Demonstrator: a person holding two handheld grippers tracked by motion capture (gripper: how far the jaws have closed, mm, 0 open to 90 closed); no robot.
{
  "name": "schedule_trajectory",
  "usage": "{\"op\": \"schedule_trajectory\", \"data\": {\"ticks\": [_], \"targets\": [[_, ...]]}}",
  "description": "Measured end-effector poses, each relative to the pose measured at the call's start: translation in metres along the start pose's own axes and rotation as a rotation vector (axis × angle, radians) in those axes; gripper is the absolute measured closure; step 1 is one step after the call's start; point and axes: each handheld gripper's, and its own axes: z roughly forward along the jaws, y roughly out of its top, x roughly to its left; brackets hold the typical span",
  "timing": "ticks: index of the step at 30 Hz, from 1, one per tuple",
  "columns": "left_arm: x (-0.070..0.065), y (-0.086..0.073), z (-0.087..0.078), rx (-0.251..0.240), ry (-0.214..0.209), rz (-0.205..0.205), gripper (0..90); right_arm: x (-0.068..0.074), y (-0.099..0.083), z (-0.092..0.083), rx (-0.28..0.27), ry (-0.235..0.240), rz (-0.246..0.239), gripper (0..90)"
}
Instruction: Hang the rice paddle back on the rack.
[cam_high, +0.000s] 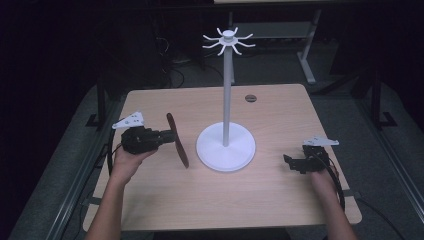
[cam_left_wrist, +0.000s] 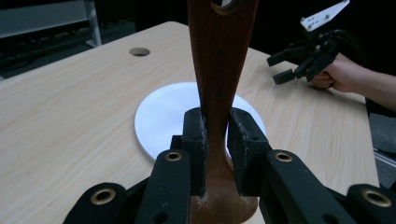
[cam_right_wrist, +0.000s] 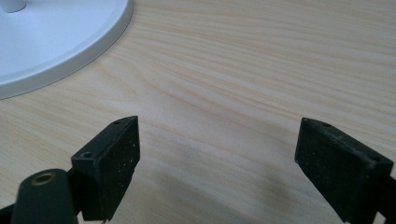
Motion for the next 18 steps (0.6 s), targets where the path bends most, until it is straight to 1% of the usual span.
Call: {"op": "schedule_trajectory", "data": {"ticks": [5, 7, 9, 18], "targets": [[-0.003, 0.014, -0.001, -0.029, -0.019, 0.013, 77.2, 0.0, 0.0, 0.0, 0.001, 0.0, 0.002, 13.5], [-0.004, 0.02, -0.001, -0.031, -0.021, 0.027, 77.2, 0.0, 0.0, 0.0, 0.0, 0.0, 0.002, 13.5], [-0.006, 0.031, -0.001, -0.037, -0.024, 0.046, 77.2, -0.001, 0.0, 0.0, -0.001, -0.001, 0.002, 13.5], [-0.012, 0.063, -0.005, -0.074, -0.048, 0.086, 77.2, -0.001, 0.0, -0.001, 0.0, -0.001, 0.007, 13.5]]}}
